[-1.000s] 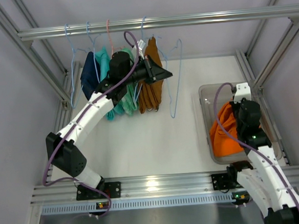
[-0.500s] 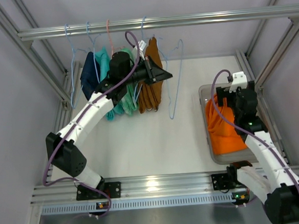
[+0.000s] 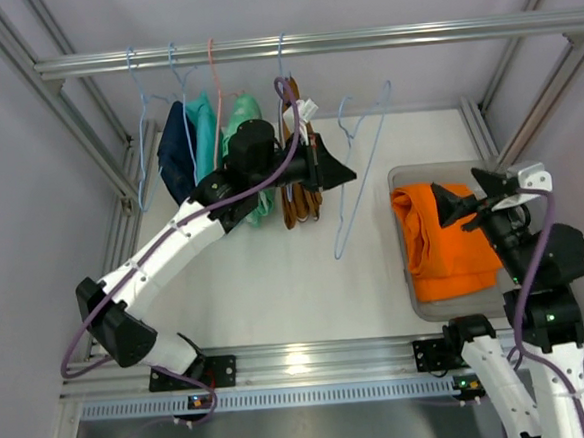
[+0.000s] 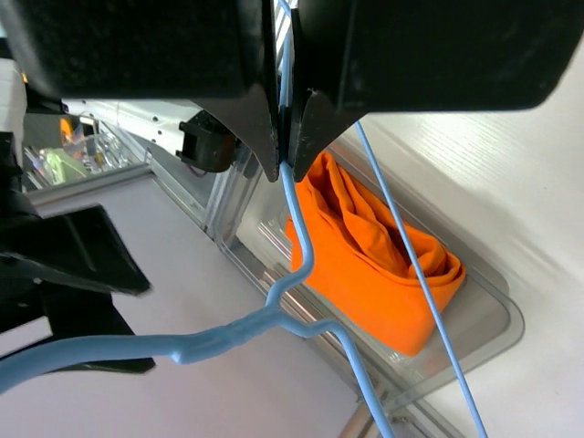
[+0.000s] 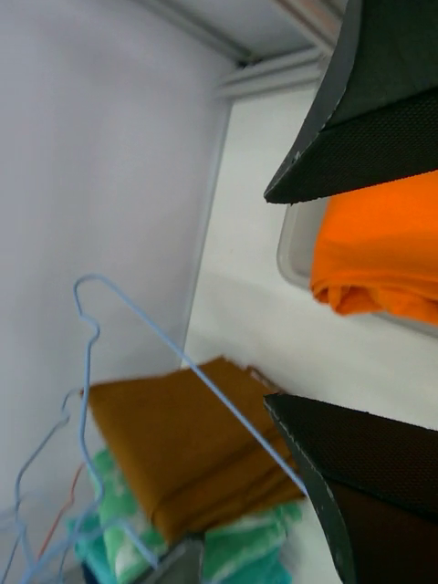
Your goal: Remove the trousers from the hanger
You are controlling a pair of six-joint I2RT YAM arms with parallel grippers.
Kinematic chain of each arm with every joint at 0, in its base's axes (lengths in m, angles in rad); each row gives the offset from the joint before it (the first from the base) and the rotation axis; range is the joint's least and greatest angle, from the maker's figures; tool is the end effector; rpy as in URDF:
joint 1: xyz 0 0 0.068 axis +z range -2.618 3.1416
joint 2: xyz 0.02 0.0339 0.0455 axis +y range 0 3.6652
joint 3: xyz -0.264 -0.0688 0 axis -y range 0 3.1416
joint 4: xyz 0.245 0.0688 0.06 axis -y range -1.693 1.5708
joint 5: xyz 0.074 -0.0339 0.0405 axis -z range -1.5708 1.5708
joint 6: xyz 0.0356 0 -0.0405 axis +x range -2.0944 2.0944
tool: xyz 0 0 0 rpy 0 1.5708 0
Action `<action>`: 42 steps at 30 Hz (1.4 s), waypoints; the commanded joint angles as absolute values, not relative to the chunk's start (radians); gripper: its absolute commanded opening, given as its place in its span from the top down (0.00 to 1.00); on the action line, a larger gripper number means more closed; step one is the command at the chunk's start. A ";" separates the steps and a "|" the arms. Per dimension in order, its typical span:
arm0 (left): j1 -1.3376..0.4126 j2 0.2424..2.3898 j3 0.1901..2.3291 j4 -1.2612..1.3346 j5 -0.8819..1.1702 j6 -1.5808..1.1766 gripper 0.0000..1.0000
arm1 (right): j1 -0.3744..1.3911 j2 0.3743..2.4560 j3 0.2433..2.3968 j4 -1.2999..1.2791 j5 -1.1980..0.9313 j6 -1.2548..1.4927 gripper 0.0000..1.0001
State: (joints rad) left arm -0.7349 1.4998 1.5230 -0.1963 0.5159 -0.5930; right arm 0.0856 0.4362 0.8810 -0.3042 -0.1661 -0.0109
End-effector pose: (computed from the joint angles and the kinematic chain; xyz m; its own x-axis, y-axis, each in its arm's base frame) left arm 0.2466 -0.2465 0.4244 -0.6334 -0.0828 -0.7694 0.7112 0.3295 -0.6210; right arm 0.0833 0.0131 0.3999 0.1423 0.0014 -0.9898 -0.2459 0.9687 -0.0340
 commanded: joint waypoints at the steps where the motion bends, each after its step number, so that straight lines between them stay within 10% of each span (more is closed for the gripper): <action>1: -0.787 1.430 1.523 -0.186 0.356 -0.540 1.00 | 0.077 0.420 0.942 -0.310 -0.496 0.178 0.24; 12: -1.040 1.545 1.729 -0.408 -0.334 -0.638 1.00 | 0.090 0.541 0.867 -0.091 -0.712 0.429 0.48; 35: -1.098 1.654 1.842 -0.376 -0.337 -0.680 1.00 | 0.420 0.744 0.907 -0.146 -0.316 0.178 0.52; 42: -1.101 1.654 1.842 -0.361 -0.330 -0.667 0.98 | 0.423 0.753 0.913 -0.133 -0.287 0.173 1.00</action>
State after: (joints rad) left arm -1.0870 1.6691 1.8015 -0.4046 -0.3603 -0.6628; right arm 0.4187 0.7551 0.8661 -0.1818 -0.3676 0.2089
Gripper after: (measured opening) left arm 0.048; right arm 0.026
